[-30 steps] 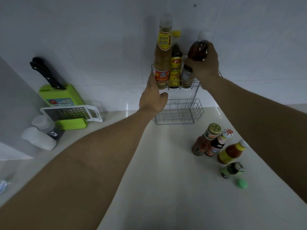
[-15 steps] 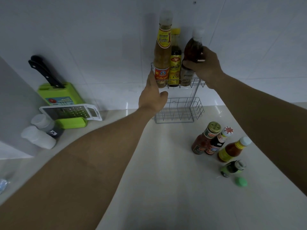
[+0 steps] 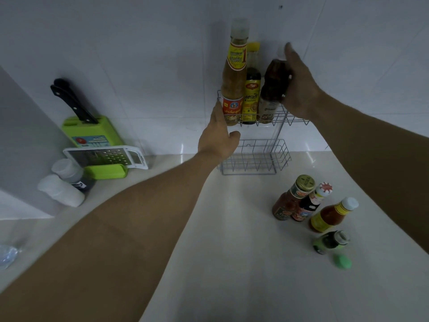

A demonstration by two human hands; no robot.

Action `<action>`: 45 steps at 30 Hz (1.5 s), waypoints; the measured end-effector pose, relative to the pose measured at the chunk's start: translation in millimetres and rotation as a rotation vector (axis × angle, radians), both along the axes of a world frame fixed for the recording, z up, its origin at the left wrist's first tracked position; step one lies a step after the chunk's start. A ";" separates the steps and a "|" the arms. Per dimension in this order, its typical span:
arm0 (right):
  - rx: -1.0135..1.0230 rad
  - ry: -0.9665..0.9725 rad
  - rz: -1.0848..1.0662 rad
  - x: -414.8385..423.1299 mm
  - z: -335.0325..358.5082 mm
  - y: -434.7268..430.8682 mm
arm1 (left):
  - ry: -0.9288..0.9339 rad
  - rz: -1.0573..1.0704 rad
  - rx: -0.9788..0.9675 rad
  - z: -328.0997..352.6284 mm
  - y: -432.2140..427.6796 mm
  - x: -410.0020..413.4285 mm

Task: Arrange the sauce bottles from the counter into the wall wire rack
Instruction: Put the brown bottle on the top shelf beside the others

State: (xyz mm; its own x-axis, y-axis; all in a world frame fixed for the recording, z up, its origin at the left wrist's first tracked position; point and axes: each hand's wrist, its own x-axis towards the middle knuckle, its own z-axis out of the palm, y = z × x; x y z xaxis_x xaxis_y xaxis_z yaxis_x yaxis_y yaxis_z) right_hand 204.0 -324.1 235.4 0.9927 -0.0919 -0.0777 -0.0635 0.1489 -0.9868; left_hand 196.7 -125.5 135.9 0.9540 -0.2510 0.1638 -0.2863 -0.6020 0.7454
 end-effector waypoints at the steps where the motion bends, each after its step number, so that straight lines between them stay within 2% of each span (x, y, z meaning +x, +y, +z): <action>1: 0.048 0.015 0.032 1.0 -1.1 -3.0 | 0.002 -0.003 0.000 0.1 0.1 0.3; 5: 0.183 0.008 0.148 11.1 -7.3 -12.9 | -0.012 -0.005 -0.023 -0.1 0.5 -1.3; 15: 0.068 0.093 0.296 32.6 0.2 -7.8 | -0.047 0.021 -0.037 -2.9 -0.7 -2.3; 29: 0.066 0.048 0.283 45.3 -16.6 -18.3 | -0.046 0.044 -0.040 -6.8 -4.0 -0.4; 32: 0.051 0.050 0.219 44.6 -16.8 -18.5 | -0.046 0.047 -0.027 -7.7 -3.5 0.8; 40: 0.135 0.032 0.177 37.4 -15.5 -12.9 | -0.032 0.047 -0.031 -7.7 -4.7 0.6; 45: 0.271 0.002 0.187 31.1 -19.2 -13.6 | -0.031 0.040 -0.054 -5.1 -4.8 -0.3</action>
State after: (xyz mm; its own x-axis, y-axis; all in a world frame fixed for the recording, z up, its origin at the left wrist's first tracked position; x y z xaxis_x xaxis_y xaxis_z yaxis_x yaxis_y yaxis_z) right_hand 235.1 -337.6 216.2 0.9902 0.1167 -0.0767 -0.1169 0.3917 -0.9126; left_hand 196.4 -130.3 130.8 0.9573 -0.2026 0.2062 -0.2866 -0.5723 0.7684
